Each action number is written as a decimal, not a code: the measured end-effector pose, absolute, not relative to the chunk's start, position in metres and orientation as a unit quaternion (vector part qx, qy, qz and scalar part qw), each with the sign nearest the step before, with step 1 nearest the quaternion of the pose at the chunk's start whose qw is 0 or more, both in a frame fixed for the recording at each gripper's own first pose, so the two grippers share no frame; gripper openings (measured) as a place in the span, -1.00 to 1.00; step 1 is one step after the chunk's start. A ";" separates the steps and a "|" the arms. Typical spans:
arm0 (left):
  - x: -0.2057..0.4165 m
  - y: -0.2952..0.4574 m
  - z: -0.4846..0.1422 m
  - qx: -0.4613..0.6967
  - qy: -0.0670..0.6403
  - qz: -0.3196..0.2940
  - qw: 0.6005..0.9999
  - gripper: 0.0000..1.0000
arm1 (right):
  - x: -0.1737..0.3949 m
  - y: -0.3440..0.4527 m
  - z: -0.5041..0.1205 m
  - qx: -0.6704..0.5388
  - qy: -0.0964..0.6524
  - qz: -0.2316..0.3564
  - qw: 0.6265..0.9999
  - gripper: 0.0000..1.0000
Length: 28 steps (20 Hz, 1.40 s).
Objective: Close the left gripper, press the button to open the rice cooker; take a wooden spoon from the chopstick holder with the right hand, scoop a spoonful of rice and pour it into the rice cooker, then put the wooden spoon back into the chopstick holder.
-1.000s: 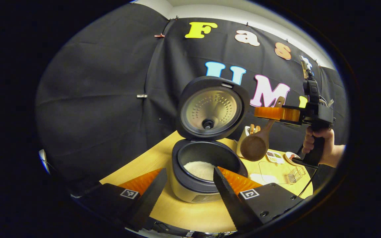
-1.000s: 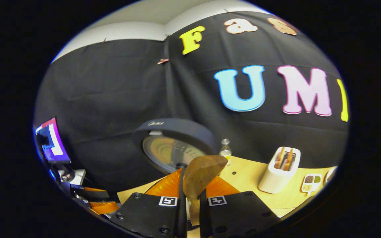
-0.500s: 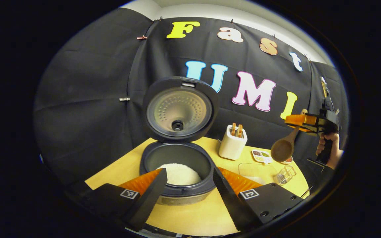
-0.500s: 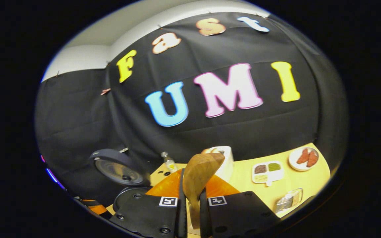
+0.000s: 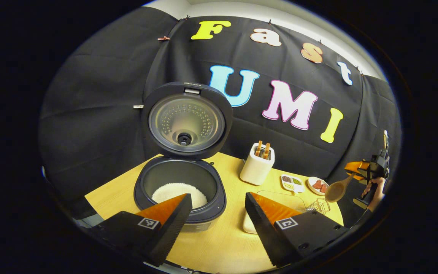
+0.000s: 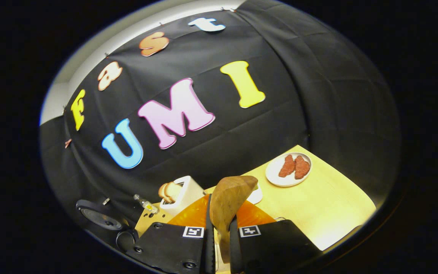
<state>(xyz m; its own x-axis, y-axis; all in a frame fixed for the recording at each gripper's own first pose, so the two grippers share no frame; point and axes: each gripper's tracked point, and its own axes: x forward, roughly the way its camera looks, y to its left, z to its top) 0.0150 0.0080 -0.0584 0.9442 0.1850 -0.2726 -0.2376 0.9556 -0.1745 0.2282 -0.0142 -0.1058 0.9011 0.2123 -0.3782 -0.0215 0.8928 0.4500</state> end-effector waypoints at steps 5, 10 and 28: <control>0.010 -0.008 -0.062 -0.111 0.144 0.141 0.973 0.91 | 0.247 -0.060 -0.144 0.242 0.236 0.022 0.941 -0.62; 0.010 -0.025 -0.062 -0.118 0.149 0.170 0.967 0.91 | 0.259 -0.080 -0.190 0.238 0.266 0.006 0.934 -0.62; 0.031 0.038 0.044 -0.053 0.014 0.184 0.981 0.91 | 0.211 -0.083 -0.205 0.177 0.275 -0.046 0.944 0.98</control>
<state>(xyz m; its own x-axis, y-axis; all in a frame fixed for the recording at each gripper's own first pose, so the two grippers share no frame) 0.0306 0.0382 0.0439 0.9321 0.3591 -0.0480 -0.3622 0.9268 -0.0991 0.2115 -0.0833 -0.2052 0.8449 0.0096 -0.5348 0.1846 0.9331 0.3085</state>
